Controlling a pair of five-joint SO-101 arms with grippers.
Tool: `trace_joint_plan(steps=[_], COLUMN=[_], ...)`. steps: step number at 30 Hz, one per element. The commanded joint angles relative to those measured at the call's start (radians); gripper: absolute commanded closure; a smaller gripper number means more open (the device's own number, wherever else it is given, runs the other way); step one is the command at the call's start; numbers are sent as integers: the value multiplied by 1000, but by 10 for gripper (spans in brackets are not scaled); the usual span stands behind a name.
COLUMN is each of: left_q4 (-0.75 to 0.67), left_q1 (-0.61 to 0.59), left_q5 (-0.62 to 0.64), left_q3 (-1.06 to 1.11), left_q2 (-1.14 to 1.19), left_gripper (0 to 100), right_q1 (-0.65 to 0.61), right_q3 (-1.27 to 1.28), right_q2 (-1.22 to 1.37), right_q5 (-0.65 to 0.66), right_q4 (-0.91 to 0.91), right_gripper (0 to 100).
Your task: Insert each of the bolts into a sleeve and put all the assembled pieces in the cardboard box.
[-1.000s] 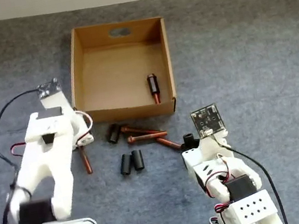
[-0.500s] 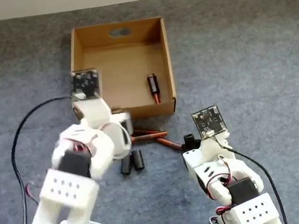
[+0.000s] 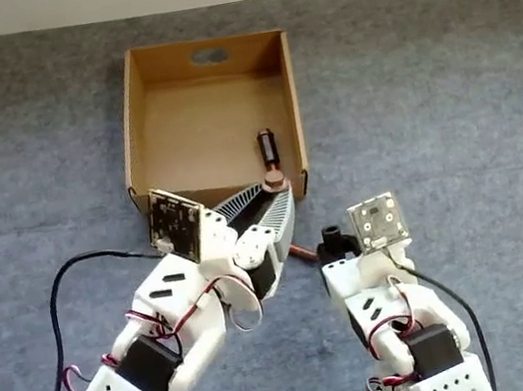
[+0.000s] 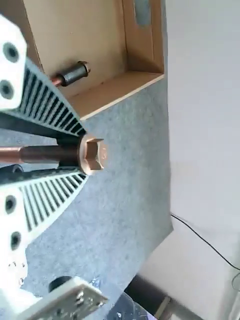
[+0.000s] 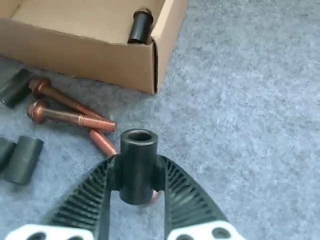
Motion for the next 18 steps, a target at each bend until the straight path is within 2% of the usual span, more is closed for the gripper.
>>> trace_joint_plan(steps=[1, 5, 8, 15, 18], left_q4=[-34, -34, -34, -38, -140], left_q1=[15, 15, 19, 16, 16], left_q5=[-3, -3, -3, -9, -9], left_q3=[-33, -91, -127, -188, -197], left_q2=[-24, -24, -24, -22, -18], left_gripper=[993, 993, 993, 992, 992], right_q1=[-12, -12, -12, -7, -12], right_q3=[-114, -104, -25, 165, 163], right_q2=[-7, -7, -7, -7, -7], right_q5=[-41, -41, -41, -48, -48], right_q4=[-110, -427, -590, -776, -785], right_gripper=[993, 993, 993, 993, 993])
